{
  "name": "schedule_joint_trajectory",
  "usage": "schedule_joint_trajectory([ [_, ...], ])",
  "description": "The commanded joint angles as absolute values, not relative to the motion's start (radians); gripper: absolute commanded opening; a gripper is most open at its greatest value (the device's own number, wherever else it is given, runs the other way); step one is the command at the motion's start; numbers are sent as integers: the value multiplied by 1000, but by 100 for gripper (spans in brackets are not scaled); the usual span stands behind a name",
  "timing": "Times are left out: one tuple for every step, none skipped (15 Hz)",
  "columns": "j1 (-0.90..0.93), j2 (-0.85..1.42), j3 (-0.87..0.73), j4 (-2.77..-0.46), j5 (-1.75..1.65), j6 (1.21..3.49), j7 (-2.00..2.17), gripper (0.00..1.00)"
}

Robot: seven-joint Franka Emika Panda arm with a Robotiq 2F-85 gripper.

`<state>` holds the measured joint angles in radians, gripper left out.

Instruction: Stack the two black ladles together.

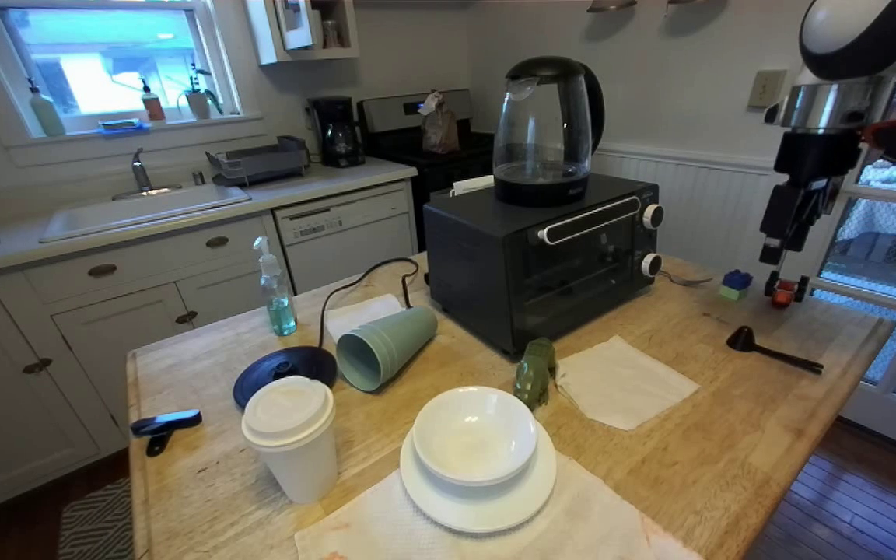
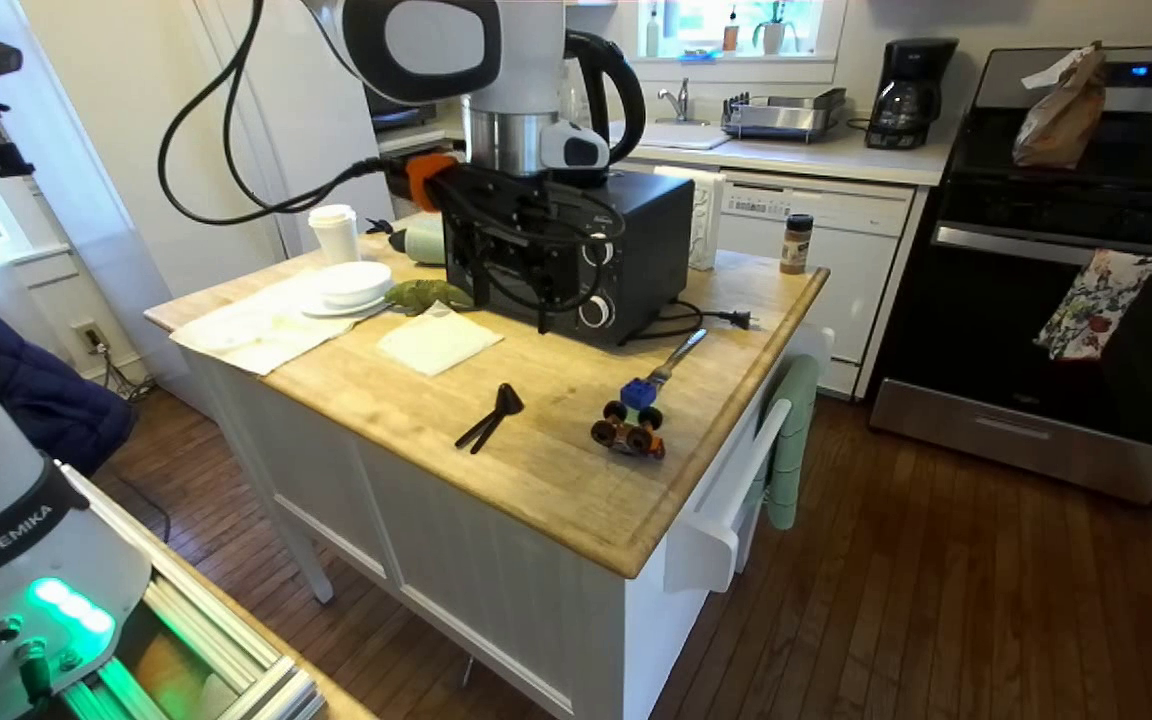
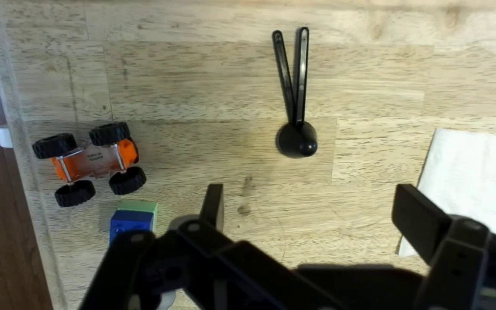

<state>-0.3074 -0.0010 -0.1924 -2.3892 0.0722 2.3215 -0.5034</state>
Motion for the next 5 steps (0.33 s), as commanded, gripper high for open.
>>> schedule_joint_trajectory([
  [-280,-79,-212,-2397,22,2241,-426,100],
  [-276,-85,-213,-2395,35,2216,-432,100],
  [-273,-51,-219,-2389,51,2258,-458,100],
  [-270,-62,-220,-2389,51,2243,-456,100],
  [-269,-68,-220,-2389,51,2236,-454,100],
])
